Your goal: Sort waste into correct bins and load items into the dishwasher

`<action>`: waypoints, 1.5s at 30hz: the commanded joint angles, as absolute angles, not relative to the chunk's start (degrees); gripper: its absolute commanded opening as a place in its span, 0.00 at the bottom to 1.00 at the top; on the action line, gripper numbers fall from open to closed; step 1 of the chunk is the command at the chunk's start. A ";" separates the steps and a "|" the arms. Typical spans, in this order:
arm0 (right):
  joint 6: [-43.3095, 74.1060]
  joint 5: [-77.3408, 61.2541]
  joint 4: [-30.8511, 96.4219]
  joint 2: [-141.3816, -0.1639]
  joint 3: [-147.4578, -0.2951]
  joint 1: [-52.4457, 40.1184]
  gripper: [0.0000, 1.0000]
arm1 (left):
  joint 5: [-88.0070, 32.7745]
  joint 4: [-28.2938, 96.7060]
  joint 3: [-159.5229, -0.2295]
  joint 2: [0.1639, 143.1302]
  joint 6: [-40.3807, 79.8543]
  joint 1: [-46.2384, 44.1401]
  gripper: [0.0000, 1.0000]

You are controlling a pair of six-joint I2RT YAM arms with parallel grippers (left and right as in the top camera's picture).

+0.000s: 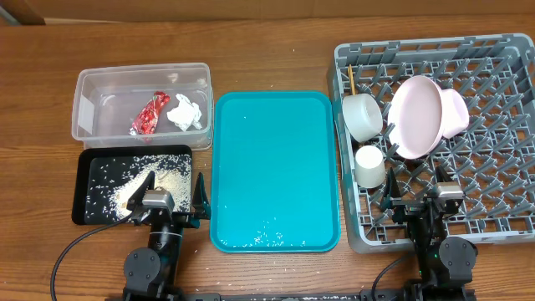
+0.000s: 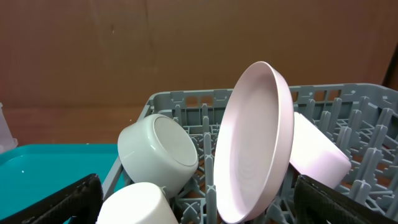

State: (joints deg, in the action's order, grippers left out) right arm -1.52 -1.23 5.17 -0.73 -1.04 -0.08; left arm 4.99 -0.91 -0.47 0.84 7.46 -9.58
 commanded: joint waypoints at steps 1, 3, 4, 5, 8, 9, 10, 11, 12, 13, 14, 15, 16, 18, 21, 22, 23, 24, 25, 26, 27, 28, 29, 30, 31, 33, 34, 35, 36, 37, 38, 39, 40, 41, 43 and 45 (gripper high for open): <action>-1.54 -1.19 4.75 -0.30 -0.47 0.08 1.00 | 5.76 0.89 -0.27 0.19 7.07 -9.02 1.00; -1.54 -1.19 4.75 -0.30 -0.47 0.08 1.00 | 5.76 3.84 -0.27 0.21 7.05 -9.02 1.00; -1.54 -1.19 4.75 -0.30 -0.47 0.08 1.00 | 5.58 3.86 -0.27 0.36 7.05 -9.02 1.00; -1.54 -1.19 4.75 -0.30 -0.47 0.08 1.00 | 5.56 3.84 -0.30 0.43 7.05 -9.02 1.00; -1.54 -1.19 4.75 -0.30 -0.47 0.08 1.00 | 5.54 3.86 -0.27 0.47 7.05 -9.02 1.00; -1.54 -1.19 4.75 -0.30 -0.47 0.08 1.00 | 5.54 3.86 -0.27 0.47 7.05 -9.02 1.00; -1.54 -1.19 4.75 -0.30 -0.47 0.08 1.00 | 5.54 3.86 -0.27 0.47 7.05 -9.02 1.00; -1.54 -1.19 4.73 -0.30 -0.47 0.08 1.00 | 5.54 3.86 -0.27 0.47 7.05 -9.02 1.00; -1.54 -1.19 4.75 -0.30 -0.47 0.08 1.00 | 5.54 3.86 -0.27 0.47 7.05 -9.02 1.00; -1.54 -1.19 4.75 -0.30 -0.47 0.08 1.00 | 5.54 3.86 -0.27 0.47 7.05 -9.02 1.00; -1.54 -1.19 4.75 -0.30 -0.47 0.08 1.00 | 5.54 3.86 -0.27 0.47 7.05 -9.02 1.00; -1.54 -1.19 4.75 -0.30 -0.47 0.08 1.00 | 5.54 3.86 -0.30 0.47 7.05 -9.02 1.00; -1.54 -1.19 4.75 -0.30 -0.47 0.08 1.00 | 5.54 3.86 -0.27 0.47 7.05 -9.02 1.00; -1.54 -1.19 4.75 -0.30 -0.47 0.08 1.00 | 5.54 3.86 -0.27 0.47 7.05 -9.02 1.00; -1.54 -1.19 4.75 -0.30 -0.47 0.08 1.00 | 5.54 3.86 -0.27 0.47 7.05 -9.02 1.00; -1.54 -1.19 4.75 -0.30 -0.47 0.08 1.00 | 5.54 3.86 -0.27 0.47 7.05 -9.02 1.00; -1.54 -1.19 4.75 -0.30 -0.47 0.08 1.00 | 5.54 3.86 -0.27 0.47 7.05 -9.02 1.00; -1.54 -1.19 4.75 -0.30 -0.47 0.08 1.00 | 5.54 3.86 -0.27 0.47 7.05 -9.02 1.00; -1.54 -1.19 4.75 -0.30 -0.47 0.08 1.00 | 5.54 3.86 -0.27 0.47 7.03 -9.02 1.00; -1.54 -1.19 4.75 -0.30 -0.47 0.08 1.00 | 5.54 3.86 -0.27 0.47 7.05 -9.02 1.00; -1.54 -1.19 4.75 -0.30 -0.47 0.08 1.00 | 5.54 3.86 -0.27 0.47 7.05 -9.02 1.00; -1.54 -1.19 4.75 -0.30 -0.47 0.08 1.00 | 5.54 3.86 -0.27 0.47 7.05 -9.02 1.00; -1.54 -1.19 4.75 -0.30 -0.47 0.08 1.00 | 5.54 3.86 -0.27 0.47 7.05 -9.02 1.00; -1.54 -1.19 4.75 -0.30 -0.47 0.08 1.00 | 5.54 3.86 -0.27 0.47 7.05 -9.02 1.00; -1.54 -1.19 4.75 -0.30 -0.47 0.08 1.00 | 5.54 3.86 -0.27 0.47 7.05 -9.02 1.00; -1.54 -1.19 4.75 -0.30 -0.47 0.08 1.00 | 5.54 3.86 -0.27 0.47 7.05 -9.02 1.00; -1.54 -1.19 4.73 -0.30 -0.47 0.08 1.00 | 5.54 3.86 -0.27 0.47 7.05 -9.02 1.00; -1.54 -1.19 4.75 -0.30 -0.47 0.08 1.00 | 5.54 3.86 -0.27 0.47 7.05 -9.02 1.00; -1.54 -1.19 4.75 -0.30 -0.47 0.08 1.00 | 5.54 3.86 -0.27 0.47 7.05 -9.02 1.00; -1.54 -1.19 4.75 -0.30 -0.47 0.08 1.00 | 5.54 3.86 -0.27 0.47 7.05 -9.02 1.00; -1.54 -1.19 4.75 -0.30 -0.47 0.08 1.00 | 5.54 3.86 -0.27 0.47 7.05 -9.02 1.00; -1.54 -1.19 4.75 -0.30 -0.47 0.08 1.00 | 5.54 3.86 -0.27 0.47 7.03 -9.02 1.00; -1.54 -1.19 4.75 -0.30 -0.47 0.08 1.00 | 5.54 3.86 -0.27 0.47 7.03 -9.02 1.00; -1.54 -1.19 4.73 -0.30 -0.47 0.08 1.00 | 5.54 3.86 -0.27 0.47 7.05 -9.02 1.00; -1.54 -1.19 4.73 -0.30 -0.47 0.08 1.00 | 5.54 3.86 -0.27 0.47 7.05 -9.02 1.00; -1.54 -1.19 4.75 -0.30 -0.47 0.08 1.00 | 5.54 3.86 -0.27 0.47 7.05 -9.02 1.00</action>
